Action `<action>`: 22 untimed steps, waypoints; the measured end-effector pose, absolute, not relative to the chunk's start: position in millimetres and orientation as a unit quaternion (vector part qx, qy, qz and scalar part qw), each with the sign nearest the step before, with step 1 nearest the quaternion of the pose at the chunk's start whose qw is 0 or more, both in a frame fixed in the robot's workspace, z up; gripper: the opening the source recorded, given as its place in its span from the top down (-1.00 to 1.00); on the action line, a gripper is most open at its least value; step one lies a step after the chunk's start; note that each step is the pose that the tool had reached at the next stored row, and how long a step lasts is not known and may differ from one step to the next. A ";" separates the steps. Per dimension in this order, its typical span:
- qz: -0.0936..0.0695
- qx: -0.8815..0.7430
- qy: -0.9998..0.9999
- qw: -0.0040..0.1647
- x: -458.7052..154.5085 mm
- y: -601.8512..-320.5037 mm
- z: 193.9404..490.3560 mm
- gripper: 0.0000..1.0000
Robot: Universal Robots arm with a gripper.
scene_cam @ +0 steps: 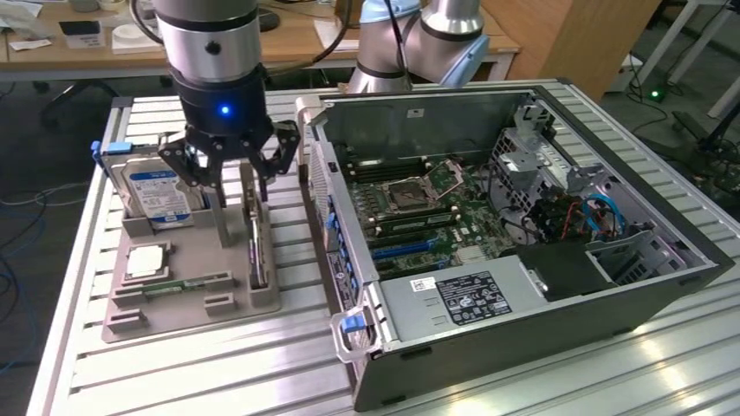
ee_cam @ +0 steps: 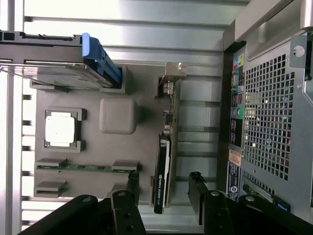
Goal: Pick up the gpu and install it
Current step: 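Pick up the gpu and move the gpu toward the slot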
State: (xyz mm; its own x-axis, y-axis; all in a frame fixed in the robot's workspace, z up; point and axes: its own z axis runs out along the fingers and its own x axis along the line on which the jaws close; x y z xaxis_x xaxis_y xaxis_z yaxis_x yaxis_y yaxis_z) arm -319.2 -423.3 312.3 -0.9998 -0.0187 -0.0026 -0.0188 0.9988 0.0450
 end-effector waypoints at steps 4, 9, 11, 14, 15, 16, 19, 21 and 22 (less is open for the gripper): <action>0.022 0.000 1.000 0.003 -319.2 -423.8 305.0 -0.07; 0.022 0.010 1.000 0.004 -319.2 -423.9 295.9 -0.07; 0.022 0.010 1.000 0.003 -319.2 -423.9 292.3 -0.07; 0.022 0.010 1.000 0.003 -319.2 -423.9 286.9 -0.07; 0.022 0.010 1.000 0.003 -319.2 -423.9 284.9 -0.07; 0.022 0.010 1.000 0.003 -319.2 -423.9 283.1 -0.07; 0.022 0.010 1.000 0.003 -319.2 -423.9 277.7 -0.07; 0.022 0.010 1.000 0.003 -319.2 -423.5 274.0 -0.07; 0.022 0.010 1.000 0.003 -319.2 -422.4 272.3 -0.07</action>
